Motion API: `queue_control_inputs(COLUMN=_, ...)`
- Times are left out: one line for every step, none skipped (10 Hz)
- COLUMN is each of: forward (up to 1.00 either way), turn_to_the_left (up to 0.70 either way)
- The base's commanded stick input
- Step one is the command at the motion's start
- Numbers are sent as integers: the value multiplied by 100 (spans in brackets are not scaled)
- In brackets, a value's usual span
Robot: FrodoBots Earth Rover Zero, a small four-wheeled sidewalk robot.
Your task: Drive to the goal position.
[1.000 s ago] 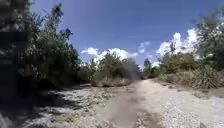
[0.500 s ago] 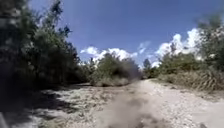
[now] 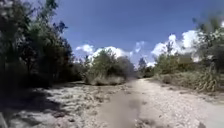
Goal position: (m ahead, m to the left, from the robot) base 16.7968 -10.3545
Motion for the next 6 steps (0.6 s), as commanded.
queue_control_inputs(forward=44, turn_to_the_left=-12)
queue_control_inputs(forward=44, turn_to_the_left=1)
queue_control_inputs(forward=44, turn_to_the_left=2)
queue_control_inputs(forward=44, turn_to_the_left=2)
queue_control_inputs(forward=44, turn_to_the_left=2)
queue_control_inputs(forward=44, turn_to_the_left=2)
